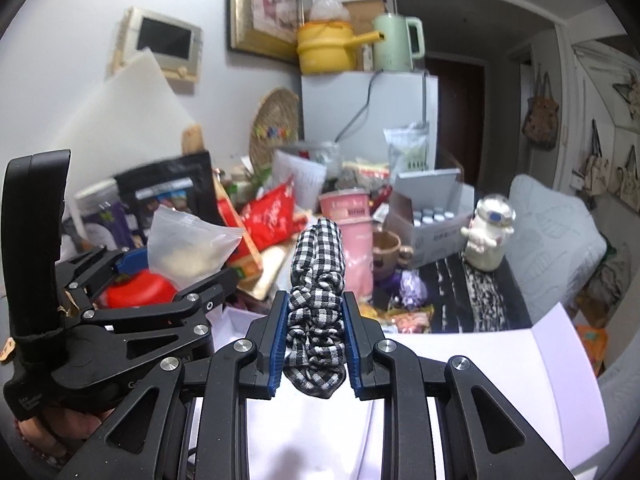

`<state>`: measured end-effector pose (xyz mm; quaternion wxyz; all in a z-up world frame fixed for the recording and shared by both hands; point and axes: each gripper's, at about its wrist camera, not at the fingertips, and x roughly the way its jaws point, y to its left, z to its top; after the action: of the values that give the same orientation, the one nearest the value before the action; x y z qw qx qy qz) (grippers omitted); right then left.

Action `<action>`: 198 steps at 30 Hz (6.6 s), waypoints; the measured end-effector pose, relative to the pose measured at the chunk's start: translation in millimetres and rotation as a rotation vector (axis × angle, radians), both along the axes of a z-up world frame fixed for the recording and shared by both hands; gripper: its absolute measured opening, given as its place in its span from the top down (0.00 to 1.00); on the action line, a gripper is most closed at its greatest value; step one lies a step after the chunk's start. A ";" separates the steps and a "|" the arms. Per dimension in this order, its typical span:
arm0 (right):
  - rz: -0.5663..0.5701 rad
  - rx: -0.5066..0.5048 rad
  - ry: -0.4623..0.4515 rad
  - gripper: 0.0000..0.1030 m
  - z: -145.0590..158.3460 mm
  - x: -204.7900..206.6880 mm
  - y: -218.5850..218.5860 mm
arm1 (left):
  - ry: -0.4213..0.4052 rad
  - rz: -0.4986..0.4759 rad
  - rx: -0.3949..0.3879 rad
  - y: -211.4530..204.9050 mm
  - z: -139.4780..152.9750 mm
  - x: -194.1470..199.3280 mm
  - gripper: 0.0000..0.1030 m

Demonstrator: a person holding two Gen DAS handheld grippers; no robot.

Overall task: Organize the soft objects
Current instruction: 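Carry the scrunchie and bag into the white box and open both grippers, then withdraw both grippers from the box back toward the table items, then grasp the large gingham scrunchie with the left gripper while the right grasps the silver pouch, then lift the scrunchie and silver pouch and carry both over the white box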

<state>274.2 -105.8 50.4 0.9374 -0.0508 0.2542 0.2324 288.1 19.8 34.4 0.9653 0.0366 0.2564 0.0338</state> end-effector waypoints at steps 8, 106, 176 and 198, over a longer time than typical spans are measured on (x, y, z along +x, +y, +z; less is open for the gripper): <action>-0.017 -0.054 0.096 0.72 -24.2 23.5 10.9 | 0.084 0.019 0.028 -0.4 -22.2 23.0 0.33; -0.081 -0.037 0.160 0.29 -100.9 -233.8 -62.3 | 0.225 -0.115 -0.123 -40.1 -80.3 -238.9 0.23; -0.072 0.059 0.276 0.71 -132.3 -194.1 -118.5 | 0.326 -0.147 -0.260 -67.9 -130.3 -144.8 0.62; -0.069 0.113 0.215 0.71 -103.4 -263.7 -115.5 | 0.184 -0.148 -0.251 -42.7 -63.4 -249.8 0.62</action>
<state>10.5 -221.3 -53.0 0.9136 0.0360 0.3411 0.2183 38.3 -22.9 -29.0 0.9346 -0.0626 0.3423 -0.0731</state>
